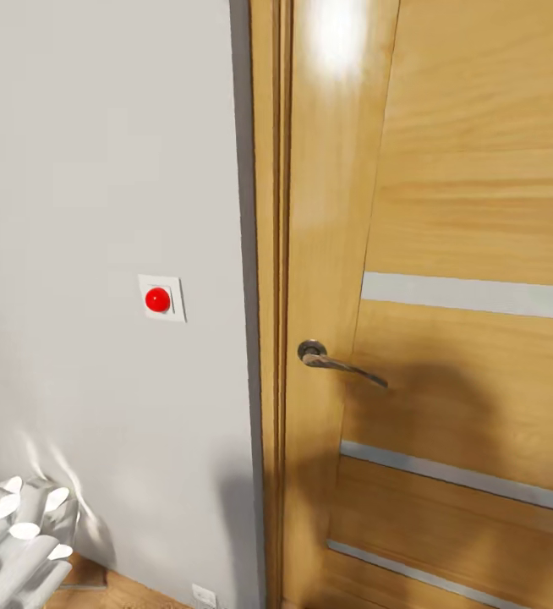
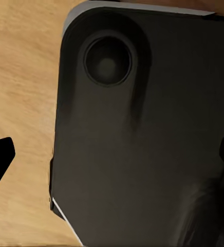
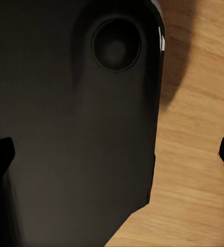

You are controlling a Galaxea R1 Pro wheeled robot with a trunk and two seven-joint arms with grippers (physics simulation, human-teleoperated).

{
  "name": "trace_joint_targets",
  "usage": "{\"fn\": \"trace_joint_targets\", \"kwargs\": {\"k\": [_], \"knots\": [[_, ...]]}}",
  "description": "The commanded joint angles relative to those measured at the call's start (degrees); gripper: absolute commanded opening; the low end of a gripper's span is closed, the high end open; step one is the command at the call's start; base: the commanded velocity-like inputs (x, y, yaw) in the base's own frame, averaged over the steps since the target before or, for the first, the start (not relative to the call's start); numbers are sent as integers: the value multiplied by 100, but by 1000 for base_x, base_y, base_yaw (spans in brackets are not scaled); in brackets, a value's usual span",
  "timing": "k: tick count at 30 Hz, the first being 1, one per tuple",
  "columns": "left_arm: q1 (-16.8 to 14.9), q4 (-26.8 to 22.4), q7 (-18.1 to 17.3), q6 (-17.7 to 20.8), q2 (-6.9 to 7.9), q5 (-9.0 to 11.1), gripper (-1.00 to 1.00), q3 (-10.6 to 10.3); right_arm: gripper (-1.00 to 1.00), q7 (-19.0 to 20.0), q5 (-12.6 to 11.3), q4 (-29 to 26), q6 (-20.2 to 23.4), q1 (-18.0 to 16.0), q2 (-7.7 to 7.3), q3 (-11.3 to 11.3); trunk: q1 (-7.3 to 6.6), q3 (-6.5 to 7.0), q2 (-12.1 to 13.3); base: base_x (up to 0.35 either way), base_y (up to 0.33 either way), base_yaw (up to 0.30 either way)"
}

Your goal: Attach the digital camera to the camera tripod in the bedroom.

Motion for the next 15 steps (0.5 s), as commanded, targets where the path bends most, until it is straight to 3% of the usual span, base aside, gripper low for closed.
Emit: {"fn": "trace_joint_targets", "kwargs": {"k": [1, 6, 15], "knots": [[3, -10, -2, -3, -3, 97, 100, -1, 100, -2, 7, 1, -8, -3, -3, 4, 0, -4, -2, 0, 0, 278], [3, -11, -3, -4, -2, 242, 100, -3, 100, -4, 7, 1, -19, -3, -9, 4, 0, -4, -2, 0, 0, 279], [3, -78, 1, 0, 15, 326, 100, -3, 100, -5, 6, 1, -196, -3, -5, 4, 0, -4, -2, 0, 0, 279]]}}
